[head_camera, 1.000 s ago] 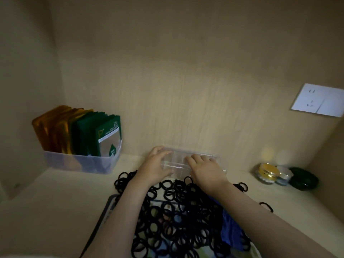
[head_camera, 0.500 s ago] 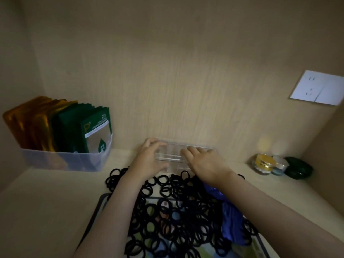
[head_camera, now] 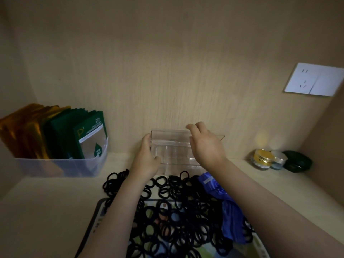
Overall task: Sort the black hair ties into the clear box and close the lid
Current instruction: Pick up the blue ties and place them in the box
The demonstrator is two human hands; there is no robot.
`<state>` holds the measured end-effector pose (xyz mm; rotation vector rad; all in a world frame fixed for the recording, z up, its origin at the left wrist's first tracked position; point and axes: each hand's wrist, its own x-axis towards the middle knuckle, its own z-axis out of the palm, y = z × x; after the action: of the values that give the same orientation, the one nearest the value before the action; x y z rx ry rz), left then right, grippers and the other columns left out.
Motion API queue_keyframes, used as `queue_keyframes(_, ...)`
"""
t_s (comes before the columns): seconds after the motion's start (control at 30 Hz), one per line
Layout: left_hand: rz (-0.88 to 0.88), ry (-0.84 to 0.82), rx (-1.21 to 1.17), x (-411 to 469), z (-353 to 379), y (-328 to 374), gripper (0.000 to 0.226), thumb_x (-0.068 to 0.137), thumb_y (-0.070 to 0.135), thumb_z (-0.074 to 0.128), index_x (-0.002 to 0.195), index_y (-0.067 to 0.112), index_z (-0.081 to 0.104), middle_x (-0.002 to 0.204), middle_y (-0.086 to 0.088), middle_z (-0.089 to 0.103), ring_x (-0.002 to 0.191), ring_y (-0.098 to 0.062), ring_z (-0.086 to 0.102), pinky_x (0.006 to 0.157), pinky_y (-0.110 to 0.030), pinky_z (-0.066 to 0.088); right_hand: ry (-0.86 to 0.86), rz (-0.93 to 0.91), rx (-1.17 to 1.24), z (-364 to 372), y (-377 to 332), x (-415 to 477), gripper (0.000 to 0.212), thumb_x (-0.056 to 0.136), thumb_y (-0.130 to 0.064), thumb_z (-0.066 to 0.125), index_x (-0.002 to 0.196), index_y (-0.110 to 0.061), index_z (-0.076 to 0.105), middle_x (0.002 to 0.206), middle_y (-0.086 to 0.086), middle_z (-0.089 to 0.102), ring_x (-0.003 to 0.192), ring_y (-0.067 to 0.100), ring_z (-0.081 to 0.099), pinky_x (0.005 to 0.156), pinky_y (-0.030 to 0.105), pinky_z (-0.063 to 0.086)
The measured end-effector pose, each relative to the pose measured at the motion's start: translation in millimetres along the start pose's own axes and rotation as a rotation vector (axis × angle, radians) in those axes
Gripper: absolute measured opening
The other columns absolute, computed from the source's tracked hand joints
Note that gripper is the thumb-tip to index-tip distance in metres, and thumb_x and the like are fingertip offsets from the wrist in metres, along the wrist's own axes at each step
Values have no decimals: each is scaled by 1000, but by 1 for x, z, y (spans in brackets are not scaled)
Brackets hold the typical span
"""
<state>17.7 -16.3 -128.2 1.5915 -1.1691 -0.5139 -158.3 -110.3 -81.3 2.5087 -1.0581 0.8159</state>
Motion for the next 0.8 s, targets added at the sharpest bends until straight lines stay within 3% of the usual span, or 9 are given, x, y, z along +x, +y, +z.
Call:
queue_keyframes(0.07, -12, -24, 23, 0, -6, 2, 85, 87, 2, 63, 151, 36, 20, 131, 15, 43, 89, 8, 49, 76, -16, 45, 1, 30, 91, 3, 1, 1, 54, 83, 7, 62, 133, -10, 49, 130, 15, 49, 83, 27, 61, 55, 30, 46)
queue_keyframes(0.13, -33, -39, 110, 1, -13, 5, 87, 83, 4, 68, 151, 31, 20, 131, 12, 40, 92, 3, 50, 74, -15, 43, -14, 47, 168, 6, 0, -1, 63, 81, 10, 60, 137, -12, 42, 140, 18, 37, 103, 27, 56, 63, 30, 50)
queue_keyframes(0.23, -71, -89, 282, 2, -22, 10, 80, 80, 7, 70, 144, 28, 28, 132, 6, 39, 90, -2, 50, 63, -14, 40, -56, 106, 247, 13, 3, -6, 56, 79, 9, 59, 127, -14, 45, 133, 11, 35, 93, 23, 55, 60, 26, 44)
queue_keyframes(0.33, -21, -101, 493, 1, -20, 15, 66, 79, 13, 68, 135, 28, 37, 132, 3, 35, 119, -14, 43, 89, -24, 43, -158, 120, 247, 25, 8, -13, 39, 84, -7, 64, 121, -17, 57, 124, 4, 46, 94, 21, 55, 68, 26, 44)
queue_keyframes(0.43, 181, -59, 665, -2, -8, 18, 61, 83, 11, 59, 137, 32, 42, 140, 5, 31, 133, -15, 25, 111, -31, 26, -246, 142, 334, 32, 10, -21, 42, 89, -23, 61, 131, -19, 59, 130, 2, 51, 113, 22, 56, 90, 37, 52)
queue_keyframes(0.53, 166, -235, 649, -4, 0, 17, 70, 90, 2, 45, 149, 38, 33, 158, 8, 20, 145, -13, 11, 119, -34, 13, -327, 150, 332, 30, 13, -30, 47, 92, -28, 58, 139, -21, 56, 138, -1, 51, 120, 21, 55, 101, 38, 47)
queue_keyframes(0.63, 112, -375, 728, -2, -4, 19, 67, 96, 6, 38, 153, 38, 27, 164, 8, 14, 150, -15, 6, 121, -36, 8, -385, 137, 345, 24, 16, -41, 51, 95, -29, 54, 145, -22, 50, 150, -2, 46, 133, 19, 48, 112, 32, 36)
queue_keyframes(0.73, 107, -374, 767, -3, -3, 28, 71, 93, 6, 42, 154, 39, 25, 164, 6, 17, 150, -17, 9, 120, -37, 8, -370, 125, 475, 13, 21, -52, 49, 98, -33, 54, 146, -24, 49, 152, -3, 46, 139, 15, 43, 117, 31, 31)
queue_keyframes(0.8, 164, -317, 777, -4, 3, 36, 69, 91, 8, 46, 151, 38, 31, 160, 6, 25, 147, -17, 14, 118, -36, 12, -296, 91, 515, 1, 26, -56, 38, 98, -30, 56, 135, -23, 60, 141, -3, 55, 129, 12, 50, 112, 27, 36)
